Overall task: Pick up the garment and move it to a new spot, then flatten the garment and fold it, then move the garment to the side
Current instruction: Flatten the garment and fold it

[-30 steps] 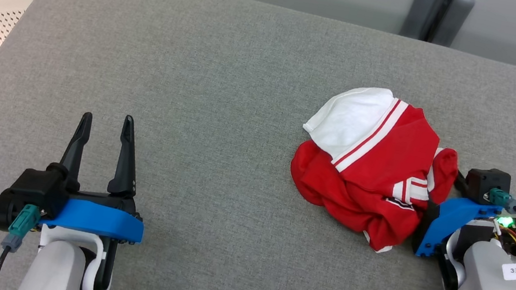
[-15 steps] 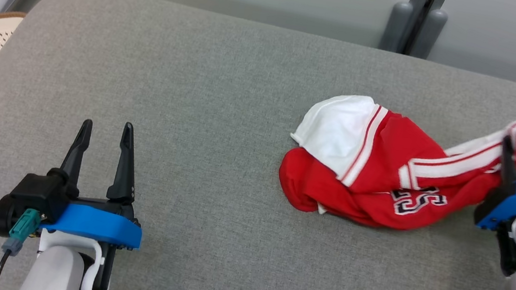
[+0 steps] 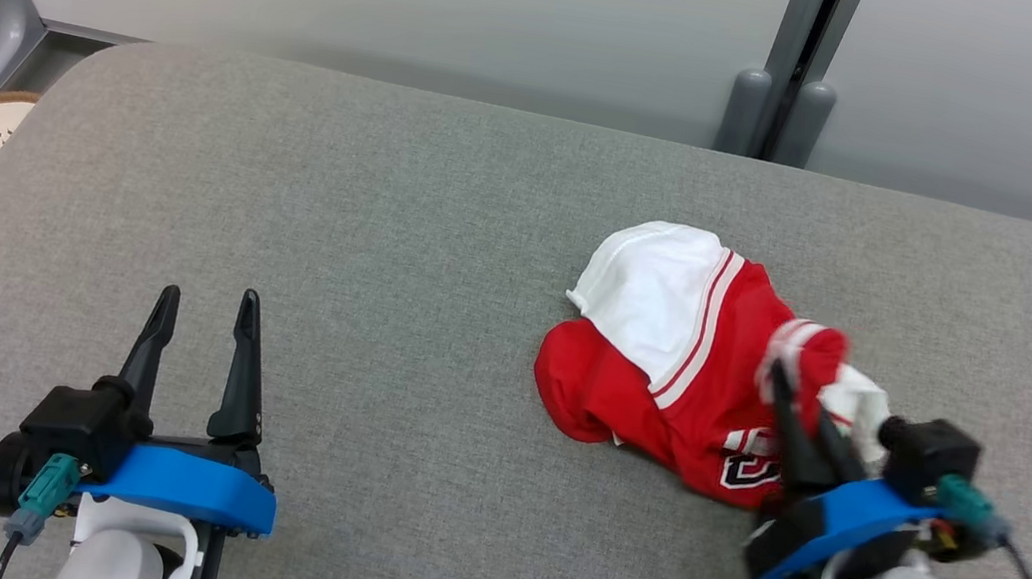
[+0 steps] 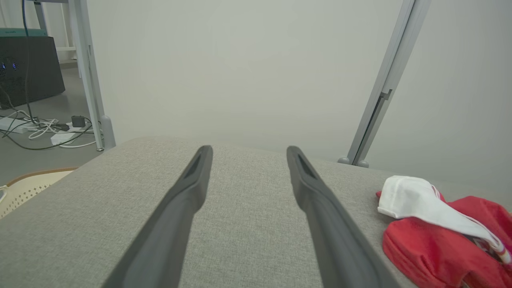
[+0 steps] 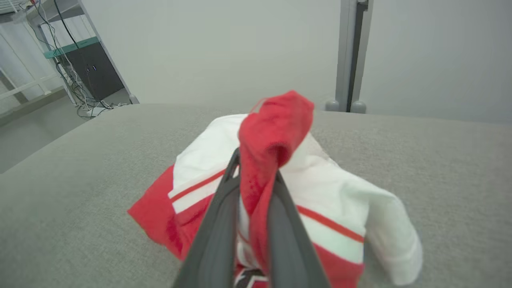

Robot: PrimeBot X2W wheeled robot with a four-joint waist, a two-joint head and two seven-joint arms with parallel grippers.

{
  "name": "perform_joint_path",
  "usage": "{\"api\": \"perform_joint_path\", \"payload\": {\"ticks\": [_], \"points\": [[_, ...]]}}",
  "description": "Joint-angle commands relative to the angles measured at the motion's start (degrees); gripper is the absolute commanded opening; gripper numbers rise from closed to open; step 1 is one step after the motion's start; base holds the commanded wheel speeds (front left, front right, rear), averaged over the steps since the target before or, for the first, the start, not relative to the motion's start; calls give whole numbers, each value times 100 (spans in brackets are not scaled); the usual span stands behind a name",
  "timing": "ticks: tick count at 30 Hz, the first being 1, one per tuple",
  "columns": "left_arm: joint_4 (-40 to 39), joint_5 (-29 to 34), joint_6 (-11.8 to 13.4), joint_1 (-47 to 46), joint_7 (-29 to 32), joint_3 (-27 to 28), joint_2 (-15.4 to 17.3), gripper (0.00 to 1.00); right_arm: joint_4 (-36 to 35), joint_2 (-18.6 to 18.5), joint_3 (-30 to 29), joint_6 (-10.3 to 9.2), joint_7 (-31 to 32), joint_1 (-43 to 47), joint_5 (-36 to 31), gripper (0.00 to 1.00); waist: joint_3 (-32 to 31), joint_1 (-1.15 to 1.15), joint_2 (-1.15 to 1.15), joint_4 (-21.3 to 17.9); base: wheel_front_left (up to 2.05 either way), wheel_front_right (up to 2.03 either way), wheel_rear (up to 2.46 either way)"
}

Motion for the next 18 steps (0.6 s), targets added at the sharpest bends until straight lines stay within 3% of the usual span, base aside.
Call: {"api": "perform_joint_path", "payload": {"ticks": [1, 7, 18], "points": [[-23, -23, -11, -17, -15, 16, -4, 100, -224, 82, 158, 1, 77, 128, 59, 0, -2, 0, 0, 7, 0, 0, 0], [-110, -41, 29, -127, -14, -25, -5, 100, -1452, 369, 1007, 1, 321, 124, 236, 0, 91, 0, 0, 116, 0, 0, 0], [-136, -20, 45, -344, -14, -13, -5, 100, -2141, 454, 1961, 1, -44, -976, 754, 0, 216, 0, 0, 433, 0, 0, 0]]}}
